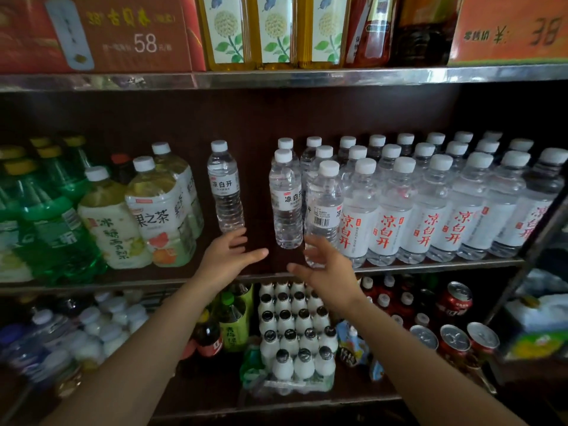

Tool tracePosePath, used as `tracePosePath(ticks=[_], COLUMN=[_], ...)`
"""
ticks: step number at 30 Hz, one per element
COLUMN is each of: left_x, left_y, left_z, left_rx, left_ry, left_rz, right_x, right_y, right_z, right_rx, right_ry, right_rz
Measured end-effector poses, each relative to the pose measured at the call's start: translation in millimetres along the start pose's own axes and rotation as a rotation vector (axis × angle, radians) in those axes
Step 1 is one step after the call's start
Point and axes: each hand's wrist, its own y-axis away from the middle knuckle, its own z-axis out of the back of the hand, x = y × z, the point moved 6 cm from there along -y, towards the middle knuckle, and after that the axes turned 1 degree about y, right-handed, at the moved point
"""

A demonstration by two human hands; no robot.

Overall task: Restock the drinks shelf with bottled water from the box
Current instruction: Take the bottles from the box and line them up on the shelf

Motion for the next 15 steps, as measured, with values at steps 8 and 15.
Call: tracePosePath(ticks=[8,15], left_x=[87.9,266.9], left_y=[91.4,163.5], left_z=[-23.4,-71.3], left_rx=[0.203,0.294], left_ry=[0.01,0.044], left_rz=[0.134,0.417], right_x=[-74.5,-218.6], right_y=[72.7,159.5], right_z=[-6.8,-74.7], right_rx=[0.059,0.118], right_ry=[-0.099,-0.1], right_rz=[-0.2,-0.446])
